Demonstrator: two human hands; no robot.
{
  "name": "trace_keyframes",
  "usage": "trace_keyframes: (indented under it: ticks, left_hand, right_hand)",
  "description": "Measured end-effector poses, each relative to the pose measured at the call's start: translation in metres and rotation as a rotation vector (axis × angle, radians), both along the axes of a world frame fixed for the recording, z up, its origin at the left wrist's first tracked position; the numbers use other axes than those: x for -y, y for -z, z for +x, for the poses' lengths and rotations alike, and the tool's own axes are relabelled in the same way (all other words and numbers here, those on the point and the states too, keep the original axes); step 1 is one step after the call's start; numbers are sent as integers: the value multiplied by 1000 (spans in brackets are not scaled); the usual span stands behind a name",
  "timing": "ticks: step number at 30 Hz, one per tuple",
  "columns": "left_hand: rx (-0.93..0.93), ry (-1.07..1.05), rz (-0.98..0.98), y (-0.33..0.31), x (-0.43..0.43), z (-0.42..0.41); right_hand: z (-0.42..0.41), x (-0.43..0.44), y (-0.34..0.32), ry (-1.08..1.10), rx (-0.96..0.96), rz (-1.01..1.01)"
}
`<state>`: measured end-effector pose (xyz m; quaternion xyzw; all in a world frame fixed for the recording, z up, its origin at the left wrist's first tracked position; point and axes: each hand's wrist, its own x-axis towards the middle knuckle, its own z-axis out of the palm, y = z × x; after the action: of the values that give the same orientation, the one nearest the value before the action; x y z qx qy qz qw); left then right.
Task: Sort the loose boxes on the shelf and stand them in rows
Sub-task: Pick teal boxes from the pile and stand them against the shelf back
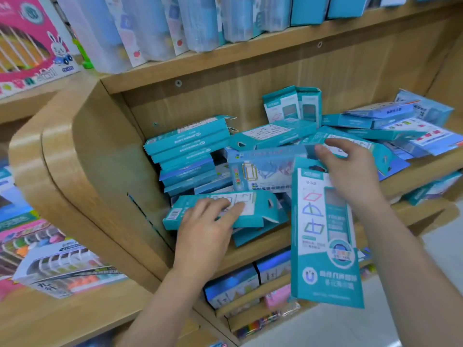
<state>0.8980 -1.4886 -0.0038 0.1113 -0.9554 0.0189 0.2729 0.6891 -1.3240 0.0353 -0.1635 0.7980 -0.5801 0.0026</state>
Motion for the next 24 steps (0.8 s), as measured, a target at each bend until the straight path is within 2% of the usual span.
trace_keyframes:
  ticks: [5, 10, 13, 17, 19, 24]
  left_hand:
    - [229, -175, 105, -7, 7, -14]
    - [479, -154, 351, -17, 14, -18]
    - [430, -171, 369, -13, 15, -15]
    - [436, -174, 347, -9, 14, -15]
    - [444, -188, 362, -9, 15, -15]
    - [248, -278, 358, -10, 4, -19]
  right_hand:
    - [-3, 5, 8, 9, 48, -44]
    - [0, 9, 21, -11, 118, -118]
    - [-4, 8, 17, -111, 166, -174]
    - [-6, 3, 5, -272, 232, -127]
    - [-3, 2, -7, -284, 181, -141]
    - [0, -4, -59, -271, -15, -257]
